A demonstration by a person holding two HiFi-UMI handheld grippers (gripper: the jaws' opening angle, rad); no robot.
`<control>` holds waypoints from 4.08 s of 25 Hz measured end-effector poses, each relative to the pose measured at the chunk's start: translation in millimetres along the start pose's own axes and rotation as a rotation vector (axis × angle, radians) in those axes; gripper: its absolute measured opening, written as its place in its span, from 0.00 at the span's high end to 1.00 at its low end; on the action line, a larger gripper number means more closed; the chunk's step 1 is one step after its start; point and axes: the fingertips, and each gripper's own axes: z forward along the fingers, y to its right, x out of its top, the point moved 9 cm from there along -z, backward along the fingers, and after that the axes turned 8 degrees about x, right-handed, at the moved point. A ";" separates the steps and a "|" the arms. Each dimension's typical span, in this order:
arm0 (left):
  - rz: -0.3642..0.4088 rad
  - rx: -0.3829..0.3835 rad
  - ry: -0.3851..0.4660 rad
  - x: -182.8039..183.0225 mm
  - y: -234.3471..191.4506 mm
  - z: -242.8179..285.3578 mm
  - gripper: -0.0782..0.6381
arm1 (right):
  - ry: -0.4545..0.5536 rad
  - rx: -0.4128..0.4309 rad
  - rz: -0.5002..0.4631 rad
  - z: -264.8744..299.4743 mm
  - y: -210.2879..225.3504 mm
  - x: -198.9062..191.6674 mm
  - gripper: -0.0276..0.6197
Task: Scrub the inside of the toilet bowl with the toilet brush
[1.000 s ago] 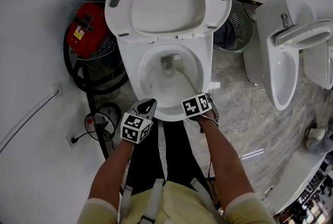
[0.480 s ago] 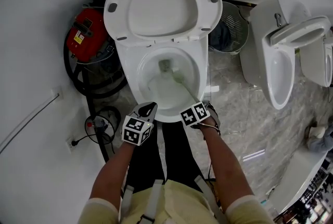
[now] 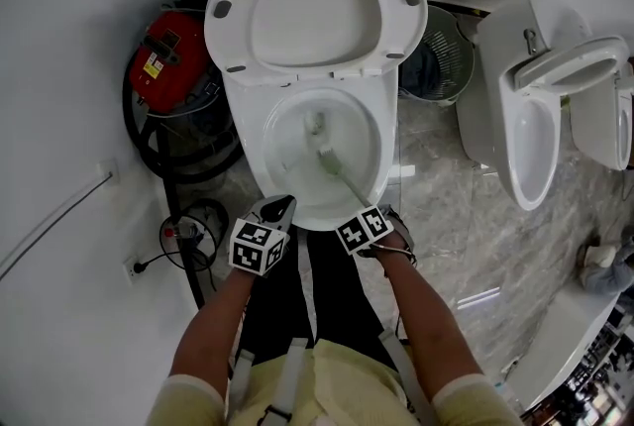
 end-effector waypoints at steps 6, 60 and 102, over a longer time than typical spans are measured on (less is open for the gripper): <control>-0.025 -0.010 -0.013 -1.8 -1.7 -5.2 0.87 | 0.009 0.115 0.029 3.0 -25.5 -2.4 0.93; -0.059 0.025 0.051 19.8 -8.2 -3.4 0.87 | 0.283 0.080 0.250 -45.0 42.2 52.7 0.93; -0.087 0.055 0.052 -13.2 16.9 -25.5 0.87 | -0.097 -0.023 -0.142 -32.6 -0.4 -29.2 0.93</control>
